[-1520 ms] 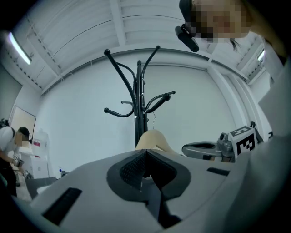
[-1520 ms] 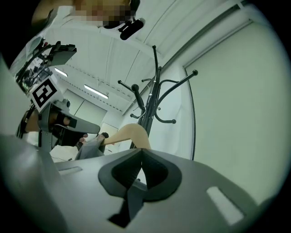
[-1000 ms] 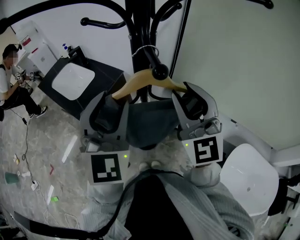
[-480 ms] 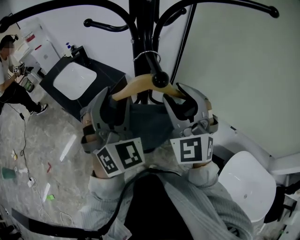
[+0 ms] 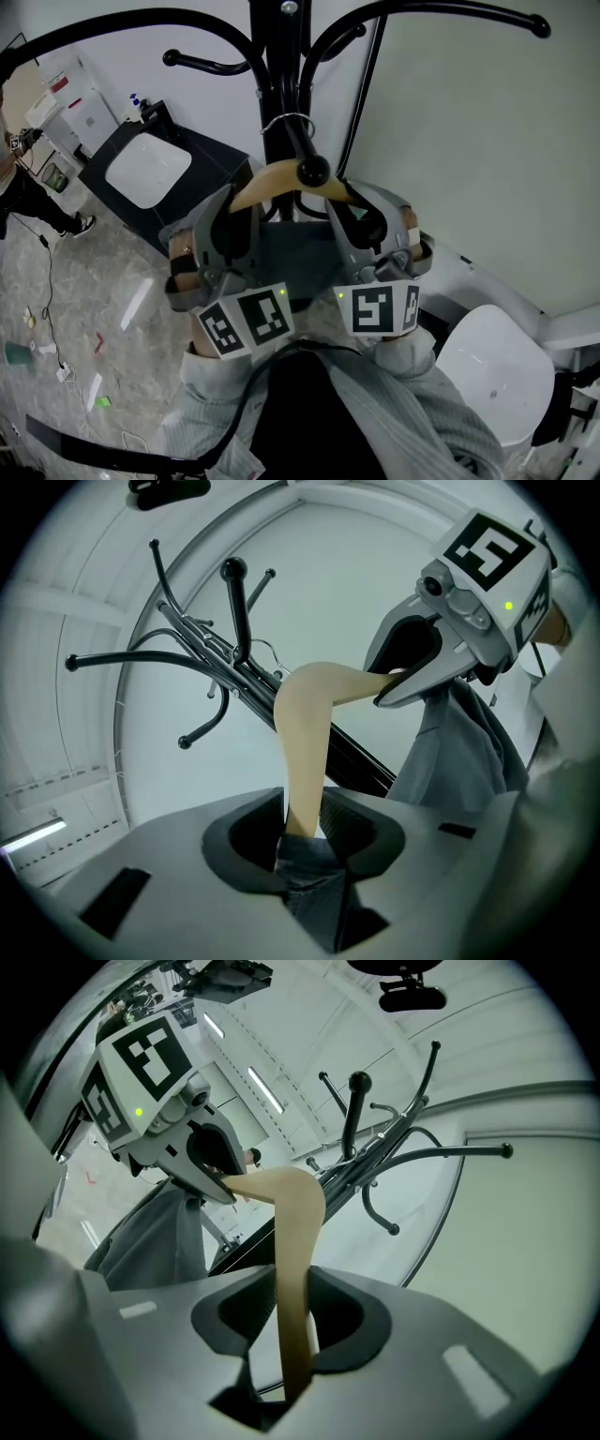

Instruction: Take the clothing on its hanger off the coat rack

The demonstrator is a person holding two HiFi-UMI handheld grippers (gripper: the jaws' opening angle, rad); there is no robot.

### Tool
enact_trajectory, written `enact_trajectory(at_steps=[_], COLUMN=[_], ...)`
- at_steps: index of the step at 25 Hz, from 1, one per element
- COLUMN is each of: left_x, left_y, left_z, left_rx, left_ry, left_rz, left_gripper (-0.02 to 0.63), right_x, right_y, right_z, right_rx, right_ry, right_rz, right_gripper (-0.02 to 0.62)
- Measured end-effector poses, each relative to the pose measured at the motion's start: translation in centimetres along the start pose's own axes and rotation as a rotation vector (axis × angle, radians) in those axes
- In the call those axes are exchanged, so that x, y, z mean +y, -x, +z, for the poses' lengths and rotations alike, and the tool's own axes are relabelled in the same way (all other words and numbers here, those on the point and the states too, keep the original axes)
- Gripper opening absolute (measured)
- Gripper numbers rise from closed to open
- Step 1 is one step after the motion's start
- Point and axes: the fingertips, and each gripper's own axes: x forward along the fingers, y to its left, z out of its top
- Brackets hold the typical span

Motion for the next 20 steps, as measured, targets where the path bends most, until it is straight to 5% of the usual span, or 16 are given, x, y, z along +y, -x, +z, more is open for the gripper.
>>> enact_trajectory(at_steps=[10,20], left_x=[0.5,-5.8], left_y=[1.3,0.5], left_z=[4.4,12.1], left_rx=[-0.082,-0.236], left_ry=[-0.034,-0.054], left_rz=[0.027,-0.119], left_gripper=[0.118,0.118], right_x=[-3.4,-8.0], right_y=[2.8,10.0], right_z=[0.7,-4.4], right_rx=[0.003,0.181], right_ry=[0.032,0.022], right_rz=[-0.088,-0.230], right_gripper=[0.103,0.103])
